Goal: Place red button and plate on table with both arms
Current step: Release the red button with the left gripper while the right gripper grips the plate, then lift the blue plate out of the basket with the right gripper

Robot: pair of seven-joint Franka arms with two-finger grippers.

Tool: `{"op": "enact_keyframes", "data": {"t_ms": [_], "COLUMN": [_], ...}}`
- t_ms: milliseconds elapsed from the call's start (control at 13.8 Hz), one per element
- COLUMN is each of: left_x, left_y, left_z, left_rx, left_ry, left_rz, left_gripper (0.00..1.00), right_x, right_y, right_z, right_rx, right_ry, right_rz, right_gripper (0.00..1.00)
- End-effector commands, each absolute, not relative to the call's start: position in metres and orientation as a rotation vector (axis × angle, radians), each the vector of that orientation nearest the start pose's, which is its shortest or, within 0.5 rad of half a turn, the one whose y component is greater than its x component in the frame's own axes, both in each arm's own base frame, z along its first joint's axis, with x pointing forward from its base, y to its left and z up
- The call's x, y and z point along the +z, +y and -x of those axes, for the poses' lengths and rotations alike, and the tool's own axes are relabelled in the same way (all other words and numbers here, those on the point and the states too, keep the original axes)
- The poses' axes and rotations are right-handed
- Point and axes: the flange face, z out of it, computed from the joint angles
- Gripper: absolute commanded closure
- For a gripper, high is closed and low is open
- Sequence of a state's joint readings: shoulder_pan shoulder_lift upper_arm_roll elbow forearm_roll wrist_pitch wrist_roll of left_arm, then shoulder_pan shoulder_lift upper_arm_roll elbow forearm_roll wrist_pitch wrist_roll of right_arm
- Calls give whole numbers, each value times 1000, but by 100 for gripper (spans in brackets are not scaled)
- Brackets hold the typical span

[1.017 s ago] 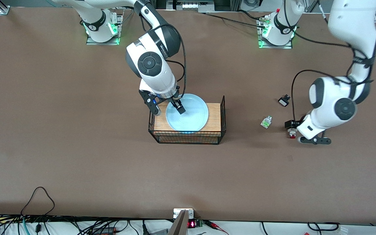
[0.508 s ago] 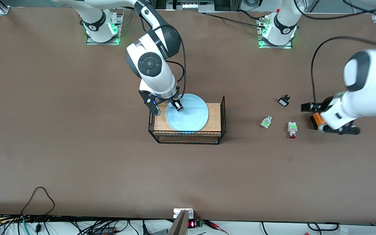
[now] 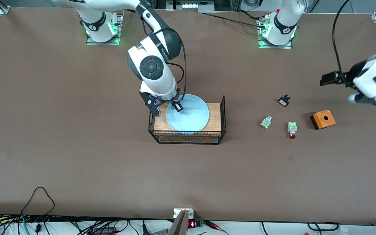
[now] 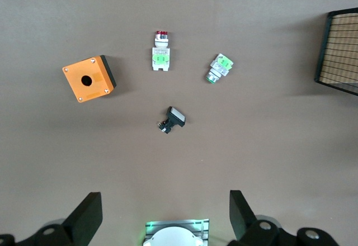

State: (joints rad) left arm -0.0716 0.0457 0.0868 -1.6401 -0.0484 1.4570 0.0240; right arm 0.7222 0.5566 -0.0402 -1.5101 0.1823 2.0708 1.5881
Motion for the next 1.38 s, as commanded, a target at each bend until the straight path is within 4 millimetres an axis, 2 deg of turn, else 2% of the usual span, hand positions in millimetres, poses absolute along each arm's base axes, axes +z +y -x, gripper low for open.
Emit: {"op": "enact_keyframes", "data": {"t_ms": [0, 145, 436, 581, 654, 799, 944, 1017, 1235, 1307], "left_x": [579, 585, 592, 594, 607, 612, 613, 613, 616, 624], "left_y": [-11, -1, -1, -2, -3, -4, -4, -4, -14, -16], "left_z": [-532, -528, -528, -527, -517, -512, -511, -511, -511, -503], "left_rx": [311, 294, 279, 279, 258, 246, 239, 239, 233, 230], "left_ry": [45, 29, 41, 46, 48, 51, 51, 51, 80, 85], "left_rz": [3108, 3126, 3131, 3129, 3132, 3133, 3133, 3133, 3120, 3120], "left_gripper": [0, 0, 0, 0, 0, 0, 0, 0, 0, 0], "right_x": [351, 350, 352, 391, 416, 466, 503, 511, 515, 519], "right_y": [455, 455, 459, 455, 452, 434, 408, 394, 347, 329], "right_z": [-542, -541, -538, -537, -535, -539, -549, -557, -586, -595], "right_rx": [186, 192, 192, 149, 126, 82, 44, 28, -9, -26], "right_ry": [1445, 1448, 1439, 1399, 1354, 1305, 1303, 1293, 1224, 1183], "right_rz": [2688, 2686, 2690, 2670, 2660, 2624, 2567, 2559, 2582, 2596], "right_gripper": [97, 100, 100, 100, 100, 100, 100, 100, 100, 100]}}
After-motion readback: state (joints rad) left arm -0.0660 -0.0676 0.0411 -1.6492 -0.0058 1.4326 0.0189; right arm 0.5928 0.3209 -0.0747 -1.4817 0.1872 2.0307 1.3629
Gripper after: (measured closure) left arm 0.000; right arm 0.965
